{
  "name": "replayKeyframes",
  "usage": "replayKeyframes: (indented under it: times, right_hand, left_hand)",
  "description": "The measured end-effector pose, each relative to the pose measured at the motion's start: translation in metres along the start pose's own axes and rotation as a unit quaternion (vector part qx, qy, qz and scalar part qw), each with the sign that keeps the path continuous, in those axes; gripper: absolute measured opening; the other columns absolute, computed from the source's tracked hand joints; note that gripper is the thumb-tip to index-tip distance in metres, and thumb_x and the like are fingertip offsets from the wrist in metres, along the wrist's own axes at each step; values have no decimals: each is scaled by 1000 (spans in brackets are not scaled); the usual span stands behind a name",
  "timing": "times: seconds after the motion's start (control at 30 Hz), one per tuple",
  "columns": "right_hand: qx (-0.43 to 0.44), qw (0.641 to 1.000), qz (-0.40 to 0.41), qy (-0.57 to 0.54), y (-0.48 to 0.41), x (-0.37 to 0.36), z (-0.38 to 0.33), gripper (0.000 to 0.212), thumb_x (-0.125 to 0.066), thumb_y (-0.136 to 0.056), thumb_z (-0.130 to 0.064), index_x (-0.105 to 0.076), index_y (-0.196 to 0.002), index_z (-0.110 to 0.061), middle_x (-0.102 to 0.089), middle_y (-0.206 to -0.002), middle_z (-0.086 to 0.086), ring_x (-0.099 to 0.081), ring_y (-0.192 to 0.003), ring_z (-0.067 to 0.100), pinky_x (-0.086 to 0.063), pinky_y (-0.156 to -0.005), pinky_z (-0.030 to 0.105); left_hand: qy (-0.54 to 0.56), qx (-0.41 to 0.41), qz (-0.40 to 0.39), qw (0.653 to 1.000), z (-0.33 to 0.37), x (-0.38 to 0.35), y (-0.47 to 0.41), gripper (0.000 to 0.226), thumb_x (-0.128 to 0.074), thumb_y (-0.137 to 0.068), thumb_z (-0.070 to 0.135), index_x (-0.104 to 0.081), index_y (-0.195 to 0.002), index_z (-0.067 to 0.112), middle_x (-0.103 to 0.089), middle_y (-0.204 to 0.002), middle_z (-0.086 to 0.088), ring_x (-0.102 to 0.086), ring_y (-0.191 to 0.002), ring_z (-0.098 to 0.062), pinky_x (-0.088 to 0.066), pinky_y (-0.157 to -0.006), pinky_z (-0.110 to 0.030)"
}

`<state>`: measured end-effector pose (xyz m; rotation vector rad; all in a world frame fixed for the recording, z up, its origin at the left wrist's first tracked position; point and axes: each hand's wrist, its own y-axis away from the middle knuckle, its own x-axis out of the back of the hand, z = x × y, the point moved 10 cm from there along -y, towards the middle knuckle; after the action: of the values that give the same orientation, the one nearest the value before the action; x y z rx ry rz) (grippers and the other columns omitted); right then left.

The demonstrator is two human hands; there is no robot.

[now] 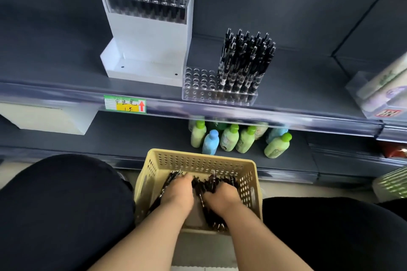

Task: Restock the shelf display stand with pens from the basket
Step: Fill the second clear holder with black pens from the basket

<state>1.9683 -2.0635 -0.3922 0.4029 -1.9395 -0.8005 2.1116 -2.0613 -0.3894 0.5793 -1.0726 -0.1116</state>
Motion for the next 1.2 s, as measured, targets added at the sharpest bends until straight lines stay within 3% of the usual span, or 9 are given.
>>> replayKeyframes:
  times: [0.3, 0.4, 0.5, 0.6, 0.73, 0.83, 0.93, 1.03, 1.2]
  right_hand:
    - [168, 942, 159, -244, 75, 69, -43, 14, -50, -89, -12, -42, -100, -15, -56, -81, -3, -55, -75, 16, -41, -68, 27]
    - [160, 903, 176, -358, 93, 78, -42, 5, -44, -94, -17, -45, -92, -13, -61, -81, 4, -53, -62, 17, -42, -61, 29]
    - [164, 867, 161, -443, 108, 80, -46, 23, -38, -99, -31, -50, -88, -15, -64, -79, 2, -51, -54, 15, -41, -56, 27]
    - [175, 853, 185, -455, 122, 97, -50, 30, -42, -97, -36, -56, -88, -11, -60, -69, 1, -55, -60, 14, -46, -62, 35]
    - [276, 802, 245, -470, 148, 151, -73, 6, -51, -94, -22, -52, -90, -26, -64, -72, 1, -58, -58, 13, -45, -60, 35]
    - [326, 774, 271, -469, 165, 188, -85, 24, -51, -93, -12, -46, -99, -35, -67, -73, -1, -61, -62, 15, -47, -54, 29]
    - [377, 742, 267, -486, 177, 225, -97, 19, -38, -99, -12, -43, -102, -30, -66, -85, 5, -61, -62, 18, -48, -53, 28]
    - [420, 705, 267, -505, 185, 259, -112, 18, -28, -103, -14, -44, -99, -21, -63, -92, 14, -61, -63, 21, -50, -53, 29]
    - [449, 681, 329, -476, 189, 302, -142, 13, -38, -100, -14, -48, -94, -19, -54, -94, 13, -68, -64, 22, -51, -52, 26]
  left_hand:
    - [350, -71, 180, 917, 18, 97, 64, 17, -60, -89, 16, -60, -107, 16, -60, -93, 11, -56, -90, -7, -36, -76, -15]
    - [414, -81, 204, 884, 16, 114, 84, 22, -57, -91, 16, -60, -112, 15, -61, -96, 12, -56, -89, -3, -38, -75, -14]
    - [467, -61, 208, 857, 9, 124, 98, 25, -56, -92, 22, -60, -116, 19, -65, -108, 9, -58, -93, -1, -40, -68, -7]
    - [515, -90, 208, 827, 15, 142, 106, 26, -56, -92, 22, -59, -117, 21, -66, -110, 7, -62, -99, -7, -50, -89, -25]
    - [515, -162, 206, 816, 38, 185, 107, 24, -56, -92, 17, -61, -114, 26, -66, -104, 14, -64, -99, -5, -51, -94, -34]
    - [492, -205, 211, 819, 52, 211, 104, 29, -57, -91, 16, -57, -116, 31, -67, -105, 14, -63, -99, -3, -51, -91, -31]
    - [470, -238, 233, 818, 63, 236, 103, 41, -58, -90, 12, -43, -110, 46, -67, -103, 13, -63, -93, 0, -48, -80, -16]
    - [407, -285, 273, 824, 80, 264, 100, 45, -53, -92, 8, -45, -98, 51, -64, -106, 12, -63, -96, -3, -51, -85, -23]
    - [377, -321, 306, 813, 102, 292, 79, 40, -50, -93, 5, -52, -103, 43, -62, -105, 12, -60, -98, -5, -49, -85, -18]
